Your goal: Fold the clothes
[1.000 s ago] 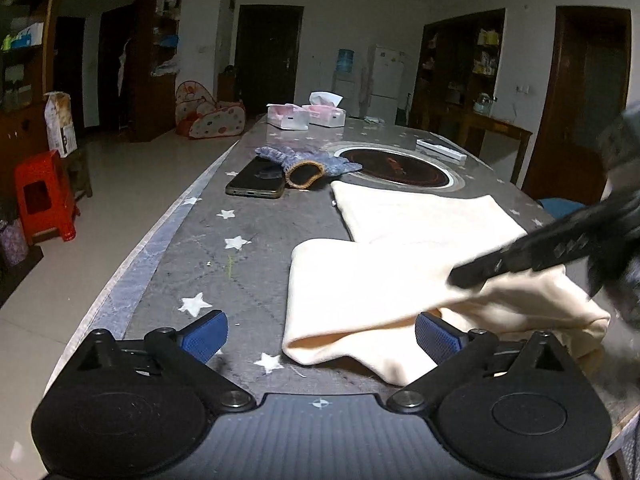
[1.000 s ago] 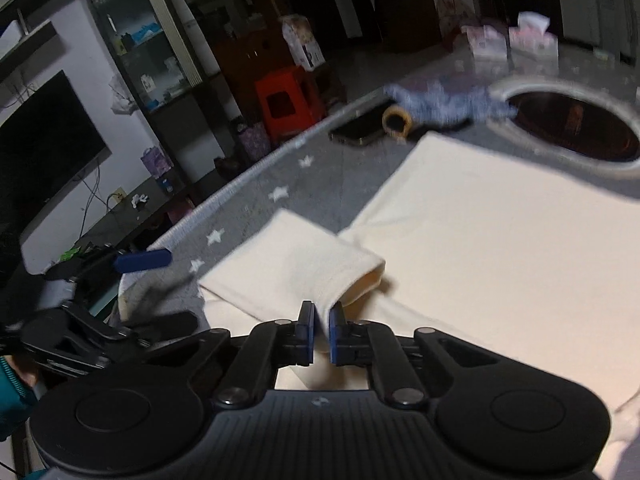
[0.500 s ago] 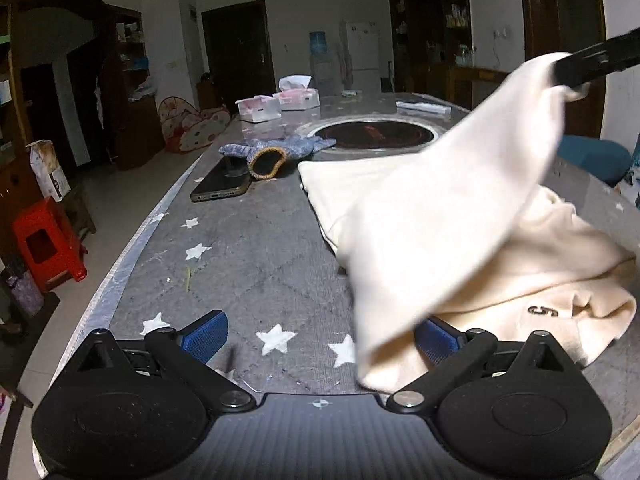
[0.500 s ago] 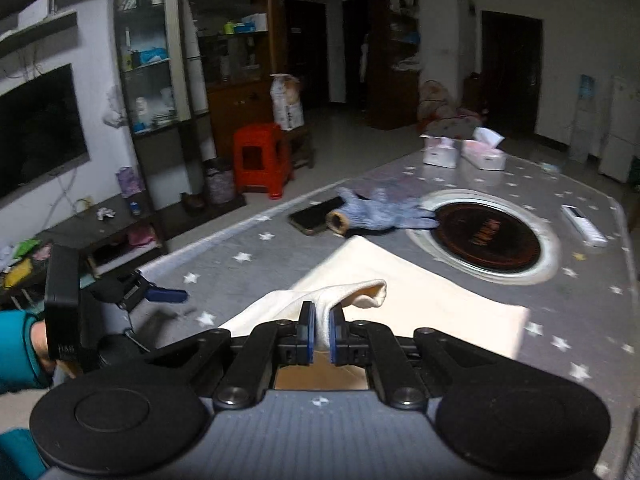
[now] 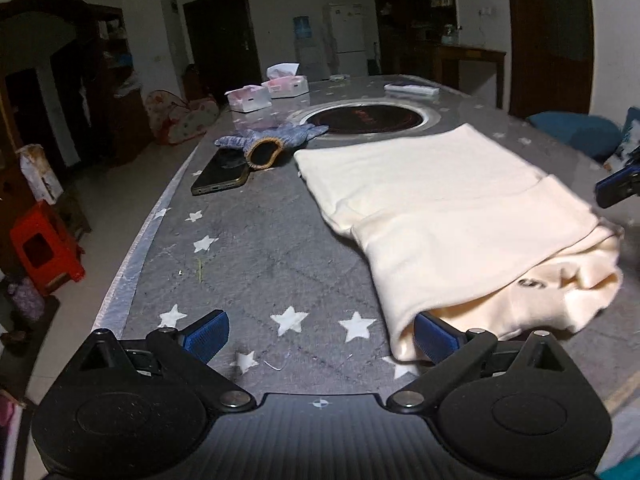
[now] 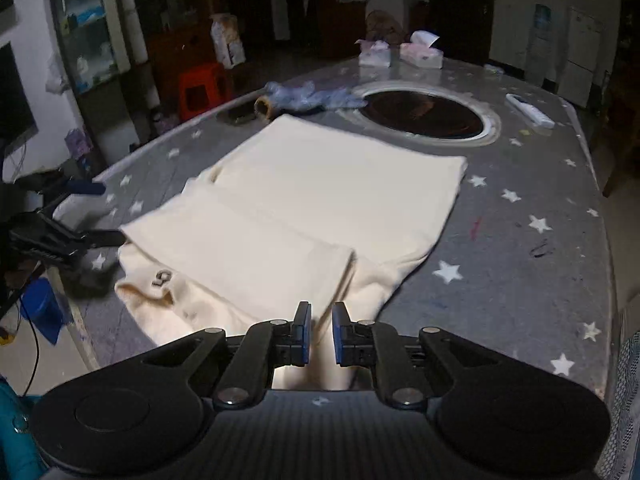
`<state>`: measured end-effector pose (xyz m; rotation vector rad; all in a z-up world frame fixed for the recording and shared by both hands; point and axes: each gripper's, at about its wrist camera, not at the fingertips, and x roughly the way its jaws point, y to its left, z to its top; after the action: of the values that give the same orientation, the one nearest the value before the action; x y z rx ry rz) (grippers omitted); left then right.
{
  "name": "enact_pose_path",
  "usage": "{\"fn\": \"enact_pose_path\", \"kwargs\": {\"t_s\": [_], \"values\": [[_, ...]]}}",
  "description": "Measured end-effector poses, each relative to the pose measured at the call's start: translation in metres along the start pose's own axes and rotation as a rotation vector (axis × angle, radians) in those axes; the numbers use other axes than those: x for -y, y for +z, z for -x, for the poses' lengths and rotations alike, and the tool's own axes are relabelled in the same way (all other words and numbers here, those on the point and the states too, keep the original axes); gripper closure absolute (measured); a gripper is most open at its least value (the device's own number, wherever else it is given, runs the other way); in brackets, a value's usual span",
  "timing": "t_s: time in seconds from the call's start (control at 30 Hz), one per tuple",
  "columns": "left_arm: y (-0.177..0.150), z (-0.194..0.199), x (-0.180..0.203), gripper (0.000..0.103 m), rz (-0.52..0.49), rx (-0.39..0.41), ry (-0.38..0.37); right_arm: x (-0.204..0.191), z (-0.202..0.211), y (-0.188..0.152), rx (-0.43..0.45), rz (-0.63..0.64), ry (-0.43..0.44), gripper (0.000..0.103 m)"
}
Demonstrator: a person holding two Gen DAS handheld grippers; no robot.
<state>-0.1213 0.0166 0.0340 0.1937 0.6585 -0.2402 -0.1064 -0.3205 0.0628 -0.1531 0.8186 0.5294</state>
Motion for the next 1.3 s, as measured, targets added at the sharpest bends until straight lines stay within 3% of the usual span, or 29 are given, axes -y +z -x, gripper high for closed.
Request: {"fn": "enact_pose_path", "kwargs": {"t_s": [0.37,0.57,0.83,0.93,1.17,1.3], "values": [[0.043,-0.002,0.016,0.0,0.047,0.115,-0.198,-0.005,-0.034,0.025,0.102,0.021,0.014,0.092],[0.054,-0.038,0.035,0.001,0.057,0.074,-0.281,0.004,-0.063,0.015,0.049,-0.022,0.001,0.093],[0.051,-0.062,0.043,0.002,0.018,0.036,-0.298,0.0,-0.038,0.01,0.074,-0.005,0.018,0.093],[0.044,-0.069,0.045,0.003,-0.016,0.006,-0.276,-0.002,-0.043,-0.002,0.037,-0.006,0.016,0.092],[0.03,-0.049,0.05,0.003,-0.111,0.034,-0.259,-0.015,-0.025,-0.011,0.084,0.055,0.007,0.092],[0.025,-0.045,0.055,0.003,-0.153,0.017,-0.254,-0.022,-0.035,-0.021,0.057,0.083,-0.003,0.092]]}}
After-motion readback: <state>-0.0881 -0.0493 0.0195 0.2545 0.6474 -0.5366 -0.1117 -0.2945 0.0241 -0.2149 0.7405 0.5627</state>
